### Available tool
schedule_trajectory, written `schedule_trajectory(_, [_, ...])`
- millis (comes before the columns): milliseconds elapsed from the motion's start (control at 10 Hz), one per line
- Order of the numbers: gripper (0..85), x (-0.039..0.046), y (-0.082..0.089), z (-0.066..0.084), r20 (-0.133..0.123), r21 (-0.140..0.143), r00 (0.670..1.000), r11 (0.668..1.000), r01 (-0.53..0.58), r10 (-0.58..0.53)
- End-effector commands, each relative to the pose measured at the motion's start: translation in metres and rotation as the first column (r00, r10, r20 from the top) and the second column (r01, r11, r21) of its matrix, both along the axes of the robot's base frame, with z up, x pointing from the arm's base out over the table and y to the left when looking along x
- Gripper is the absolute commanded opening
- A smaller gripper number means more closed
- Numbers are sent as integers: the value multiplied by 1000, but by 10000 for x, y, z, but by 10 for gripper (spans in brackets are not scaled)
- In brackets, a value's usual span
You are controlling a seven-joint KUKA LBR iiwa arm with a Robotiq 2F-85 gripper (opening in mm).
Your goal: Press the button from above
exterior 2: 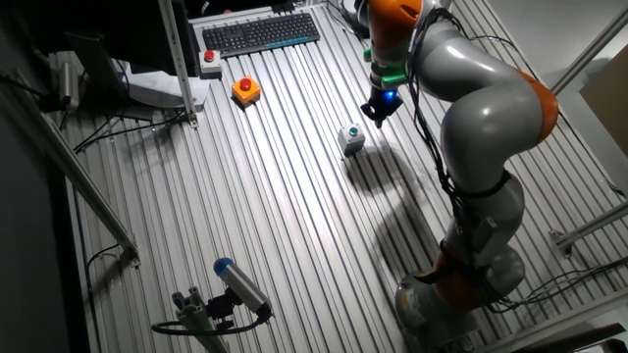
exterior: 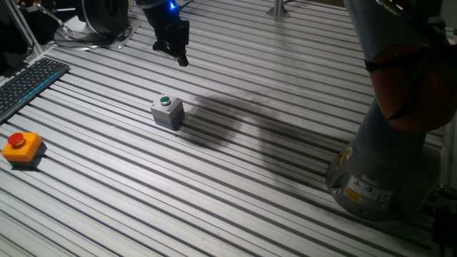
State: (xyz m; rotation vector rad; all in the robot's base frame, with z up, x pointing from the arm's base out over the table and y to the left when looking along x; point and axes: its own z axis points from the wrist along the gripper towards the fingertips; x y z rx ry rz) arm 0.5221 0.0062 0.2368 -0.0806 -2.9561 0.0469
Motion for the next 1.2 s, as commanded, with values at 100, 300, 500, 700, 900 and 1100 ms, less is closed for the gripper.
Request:
schedule_trajectory(100, [0,-1,1,2,-8,51,998,997,58,-58])
schedule_trajectory(300, [0,-1,1,2,-1,28,997,997,74,-74])
schedule_trajectory(500, [0,-1,1,2,-8,21,997,997,74,-74])
schedule_trajectory(700, [0,-1,1,2,86,-17,994,997,75,-74])
schedule_trajectory(900, [0,-1,1,2,116,-20,991,997,68,-66])
schedule_trajectory(1100, [0,-1,1,2,176,-56,983,997,60,-50])
